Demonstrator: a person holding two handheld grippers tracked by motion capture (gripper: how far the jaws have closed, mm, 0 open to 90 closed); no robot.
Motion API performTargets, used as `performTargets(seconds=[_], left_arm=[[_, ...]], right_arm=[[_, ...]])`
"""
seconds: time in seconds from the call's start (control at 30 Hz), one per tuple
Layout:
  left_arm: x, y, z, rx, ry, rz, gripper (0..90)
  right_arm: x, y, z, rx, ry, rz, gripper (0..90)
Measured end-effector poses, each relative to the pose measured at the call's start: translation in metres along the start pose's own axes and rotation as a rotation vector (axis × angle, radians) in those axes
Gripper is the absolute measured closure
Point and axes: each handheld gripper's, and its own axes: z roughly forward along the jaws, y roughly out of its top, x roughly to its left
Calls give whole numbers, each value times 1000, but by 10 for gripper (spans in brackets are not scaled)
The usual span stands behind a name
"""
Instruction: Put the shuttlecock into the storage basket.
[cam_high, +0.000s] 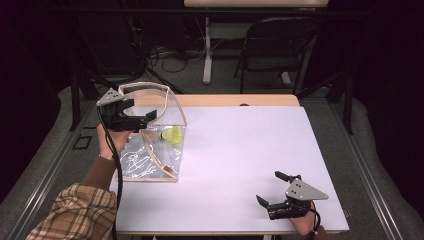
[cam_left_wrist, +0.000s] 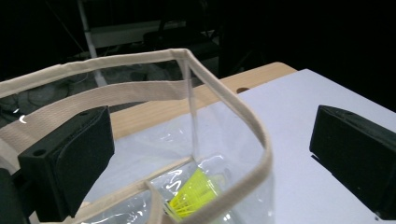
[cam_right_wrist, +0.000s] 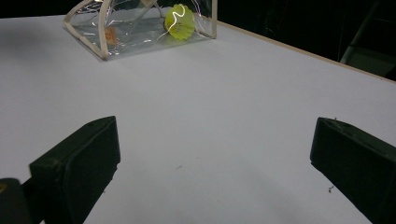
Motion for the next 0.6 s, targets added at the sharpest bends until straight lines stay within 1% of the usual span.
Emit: performTargets(seconds=[0.17, 0.23, 0.4, 0.6], left_arm=[[-10, -4, -7, -12, -12, 21, 0], [-13, -7, -10, -15, -20, 23, 0], [-21, -14, -18, -18, -24, 44, 0], [-35, -21, -27, -37, -34, 71, 0]], right_arm=[[0, 0, 0, 1, -3, 0, 11], [0, 0, 0, 1, -3, 0, 10], [1, 0, 0, 4, -3, 0, 10], [1, 0, 1, 4, -4, -1, 11]])
